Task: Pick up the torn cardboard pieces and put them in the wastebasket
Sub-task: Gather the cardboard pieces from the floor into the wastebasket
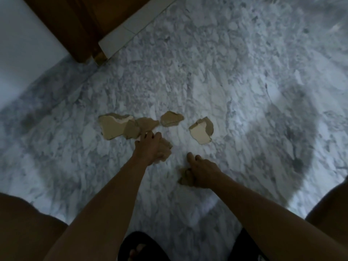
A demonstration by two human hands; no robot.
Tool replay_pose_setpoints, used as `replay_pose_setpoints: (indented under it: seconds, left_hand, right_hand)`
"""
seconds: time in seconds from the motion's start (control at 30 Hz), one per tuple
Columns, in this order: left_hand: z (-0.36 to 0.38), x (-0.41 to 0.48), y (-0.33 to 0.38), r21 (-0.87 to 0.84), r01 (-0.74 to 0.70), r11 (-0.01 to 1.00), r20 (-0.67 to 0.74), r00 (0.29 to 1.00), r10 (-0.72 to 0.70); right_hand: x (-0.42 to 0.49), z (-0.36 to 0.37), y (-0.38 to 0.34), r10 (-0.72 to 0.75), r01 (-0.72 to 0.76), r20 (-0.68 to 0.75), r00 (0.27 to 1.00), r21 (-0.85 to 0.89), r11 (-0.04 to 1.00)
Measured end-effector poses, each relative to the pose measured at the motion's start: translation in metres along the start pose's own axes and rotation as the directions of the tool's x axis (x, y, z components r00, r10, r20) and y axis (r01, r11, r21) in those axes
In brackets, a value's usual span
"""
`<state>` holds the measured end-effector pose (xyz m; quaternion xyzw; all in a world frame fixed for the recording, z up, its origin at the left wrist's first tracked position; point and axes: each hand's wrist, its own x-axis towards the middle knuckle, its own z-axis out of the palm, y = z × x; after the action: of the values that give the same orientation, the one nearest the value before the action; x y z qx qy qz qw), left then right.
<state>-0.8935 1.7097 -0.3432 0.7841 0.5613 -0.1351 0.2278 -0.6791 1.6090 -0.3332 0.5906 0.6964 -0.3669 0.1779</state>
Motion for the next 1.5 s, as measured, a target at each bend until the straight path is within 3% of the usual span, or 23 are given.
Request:
replay_pose_setpoints:
  seconds: [0.1, 0.2, 0.33, 0.4, 0.47, 0.6, 0.7, 0.77, 0.83, 0.93, 1.0, 1.07, 1.17, 1.27, 1.33, 1.4, 1.5]
  left_hand:
    - [0.001, -0.004, 0.005, -0.181, 0.068, 0.981, 0.002, 0.998, -0.069]
    - [0.001, -0.006, 0.002, -0.350, 0.127, 0.928, 0.055, 0.992, -0.115]
    - [-0.015, -0.008, -0.008, -0.434, 0.156, 0.887, 0.080, 0.988, -0.134]
    - [-0.032, -0.005, -0.021, -0.453, 0.167, 0.876, 0.036, 0.985, -0.169]
    - [-0.044, 0.004, -0.044, -0.436, 0.162, 0.885, -0.036, 0.980, -0.197]
    - [-0.054, 0.025, -0.074, -0.366, 0.187, 0.911, -0.083, 0.969, -0.233]
    - [-0.035, 0.036, -0.076, -0.119, 0.118, 0.986, -0.110, 0.985, -0.131]
    - [-0.022, 0.038, -0.068, -0.215, 0.089, 0.973, -0.079, 0.991, -0.108]
    - [-0.022, 0.038, -0.057, -0.194, 0.115, 0.974, -0.148, 0.978, -0.145]
    - [-0.020, 0.035, -0.054, -0.313, 0.130, 0.941, -0.161, 0.969, -0.187]
    - [-0.017, 0.032, -0.056, -0.442, 0.142, 0.885, -0.154, 0.961, -0.231]
    - [-0.021, 0.028, -0.063, -0.566, 0.114, 0.816, -0.146, 0.961, -0.235]
    - [-0.043, 0.021, -0.083, -0.700, 0.080, 0.709, -0.108, 0.970, -0.217]
    - [-0.068, 0.010, -0.104, -0.880, 0.051, 0.472, -0.032, 0.986, -0.166]
    - [-0.074, 0.007, -0.114, -0.910, 0.053, 0.410, -0.017, 0.986, -0.166]
    - [-0.065, 0.006, -0.122, -0.880, 0.099, 0.464, -0.035, 0.962, -0.271]
    - [-0.036, 0.001, -0.130, -0.676, 0.253, 0.693, -0.100, 0.899, -0.426]
  right_hand:
    - [0.011, -0.012, 0.002, 0.053, -0.051, 0.100, 0.994, -0.015, 0.999]
    - [0.028, -0.048, 0.010, 0.127, -0.129, 0.033, 0.991, 0.065, 0.989]
    - [0.049, -0.100, 0.028, 0.299, -0.284, -0.087, 0.950, 0.152, 0.947]
    - [0.059, -0.106, 0.033, 0.378, -0.355, -0.078, 0.923, 0.208, 0.911]
    - [0.068, -0.099, 0.032, 0.342, -0.329, -0.080, 0.936, 0.142, 0.934]
    - [0.075, -0.079, 0.026, 0.345, -0.308, -0.229, 0.910, 0.181, 0.934]
    - [0.080, -0.081, 0.034, 0.354, -0.305, -0.168, 0.920, 0.263, 0.915]
    - [0.081, -0.083, 0.036, 0.335, -0.288, -0.162, 0.928, 0.256, 0.923]
    - [0.085, -0.090, 0.036, 0.346, -0.310, -0.117, 0.931, 0.248, 0.918]
    - [0.093, -0.113, 0.019, 0.261, -0.217, -0.072, 0.963, 0.371, 0.903]
    - [0.103, -0.133, -0.001, 0.171, -0.112, -0.108, 0.979, 0.414, 0.903]
    - [0.119, -0.145, -0.018, 0.103, -0.071, -0.125, 0.987, 0.237, 0.969]
    - [0.140, -0.142, -0.028, 0.113, -0.114, -0.099, 0.989, -0.006, 0.993]
    - [0.143, -0.124, -0.032, 0.119, -0.134, -0.208, 0.971, -0.056, 0.989]
    - [0.145, -0.114, -0.036, 0.130, -0.154, -0.305, 0.944, -0.057, 0.986]
    - [0.144, -0.111, -0.039, 0.192, -0.206, -0.307, 0.932, -0.014, 0.978]
    - [0.142, -0.111, -0.030, 0.310, -0.271, -0.218, 0.926, 0.188, 0.944]
